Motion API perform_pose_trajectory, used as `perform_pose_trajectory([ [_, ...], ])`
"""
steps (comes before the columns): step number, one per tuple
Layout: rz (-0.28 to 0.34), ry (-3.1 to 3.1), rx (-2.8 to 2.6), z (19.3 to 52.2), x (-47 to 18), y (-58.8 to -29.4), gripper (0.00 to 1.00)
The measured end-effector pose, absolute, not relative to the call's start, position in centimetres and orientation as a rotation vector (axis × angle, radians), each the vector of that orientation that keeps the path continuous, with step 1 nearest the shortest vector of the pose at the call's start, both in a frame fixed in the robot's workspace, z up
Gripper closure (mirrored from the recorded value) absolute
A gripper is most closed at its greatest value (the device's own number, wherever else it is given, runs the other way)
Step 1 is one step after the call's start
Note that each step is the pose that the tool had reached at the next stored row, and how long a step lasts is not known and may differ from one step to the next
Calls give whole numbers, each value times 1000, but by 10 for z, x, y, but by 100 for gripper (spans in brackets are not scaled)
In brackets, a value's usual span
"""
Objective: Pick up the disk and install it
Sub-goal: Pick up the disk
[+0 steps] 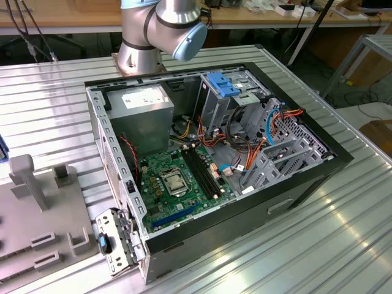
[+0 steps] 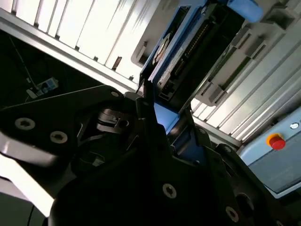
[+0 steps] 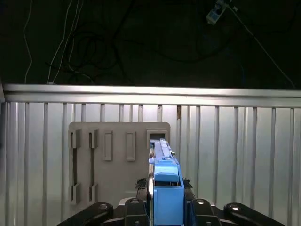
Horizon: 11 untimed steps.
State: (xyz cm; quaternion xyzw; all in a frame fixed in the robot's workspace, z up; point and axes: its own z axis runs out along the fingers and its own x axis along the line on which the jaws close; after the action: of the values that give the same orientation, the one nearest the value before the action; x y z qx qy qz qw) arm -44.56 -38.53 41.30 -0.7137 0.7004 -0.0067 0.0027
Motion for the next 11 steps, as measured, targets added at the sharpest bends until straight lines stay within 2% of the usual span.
perform_pose_trajectory([
  [2,-21,2197,-2238,440,-446,-385,63],
  [11,-21,2197,-2238,469,-446,-385,63],
])
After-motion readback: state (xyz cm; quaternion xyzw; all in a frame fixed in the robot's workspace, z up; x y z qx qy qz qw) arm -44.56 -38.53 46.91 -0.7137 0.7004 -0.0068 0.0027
